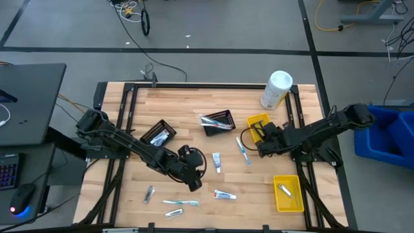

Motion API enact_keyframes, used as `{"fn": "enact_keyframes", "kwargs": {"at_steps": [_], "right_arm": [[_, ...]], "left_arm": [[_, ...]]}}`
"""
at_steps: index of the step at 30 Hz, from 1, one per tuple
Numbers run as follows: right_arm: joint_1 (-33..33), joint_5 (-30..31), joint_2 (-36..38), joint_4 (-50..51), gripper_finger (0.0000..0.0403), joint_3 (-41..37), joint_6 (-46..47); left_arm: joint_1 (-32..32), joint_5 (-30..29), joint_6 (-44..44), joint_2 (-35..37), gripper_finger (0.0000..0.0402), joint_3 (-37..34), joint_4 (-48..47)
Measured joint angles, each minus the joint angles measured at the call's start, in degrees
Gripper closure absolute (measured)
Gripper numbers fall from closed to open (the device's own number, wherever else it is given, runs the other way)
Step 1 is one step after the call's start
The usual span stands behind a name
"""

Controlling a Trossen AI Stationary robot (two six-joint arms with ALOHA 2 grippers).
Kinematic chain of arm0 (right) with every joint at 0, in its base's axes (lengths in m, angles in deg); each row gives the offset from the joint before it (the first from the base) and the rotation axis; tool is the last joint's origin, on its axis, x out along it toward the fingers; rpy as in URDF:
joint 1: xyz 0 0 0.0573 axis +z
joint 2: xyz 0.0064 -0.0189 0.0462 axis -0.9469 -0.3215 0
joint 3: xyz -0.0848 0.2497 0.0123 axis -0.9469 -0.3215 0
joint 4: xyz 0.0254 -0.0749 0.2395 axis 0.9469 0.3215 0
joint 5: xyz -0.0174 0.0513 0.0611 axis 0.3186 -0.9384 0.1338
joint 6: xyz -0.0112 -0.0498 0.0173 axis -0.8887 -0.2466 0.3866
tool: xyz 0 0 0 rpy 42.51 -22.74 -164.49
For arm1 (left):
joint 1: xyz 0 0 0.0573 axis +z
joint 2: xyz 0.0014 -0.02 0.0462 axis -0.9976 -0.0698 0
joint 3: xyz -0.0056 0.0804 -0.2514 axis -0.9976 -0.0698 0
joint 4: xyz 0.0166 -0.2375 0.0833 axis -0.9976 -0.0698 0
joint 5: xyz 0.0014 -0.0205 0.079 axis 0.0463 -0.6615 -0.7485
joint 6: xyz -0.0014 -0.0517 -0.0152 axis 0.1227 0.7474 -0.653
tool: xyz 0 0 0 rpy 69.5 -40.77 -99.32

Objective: Pick & Place Travel size toiletries
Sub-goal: Put the white toothpaste into the left black basket

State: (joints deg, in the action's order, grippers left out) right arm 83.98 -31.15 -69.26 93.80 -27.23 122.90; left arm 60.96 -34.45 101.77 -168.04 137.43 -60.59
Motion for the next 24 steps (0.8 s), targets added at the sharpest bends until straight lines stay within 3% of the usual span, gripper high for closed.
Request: {"fn": "enact_keyframes", "kwargs": {"at_steps": [12, 18, 24], "right_arm": [[1.13, 0.04, -0.01, -5.14, 0.0203, 10.65, -12.86], [3.32, -1.84, -0.01, -25.76, 0.0198, 11.91, -25.73], [6.24, -11.62, -0.09, -48.03, 0.0211, 9.60, -39.98]], "left_arm": [[-0.17, 1.56, -1.03, 0.00, 0.0246, 0.00, -0.27], [-1.66, 1.54, -5.40, 0.00, 0.0246, 0.00, -0.16], [-4.54, 0.06, -8.34, 0.00, 0.0246, 0.00, -0.06]]}}
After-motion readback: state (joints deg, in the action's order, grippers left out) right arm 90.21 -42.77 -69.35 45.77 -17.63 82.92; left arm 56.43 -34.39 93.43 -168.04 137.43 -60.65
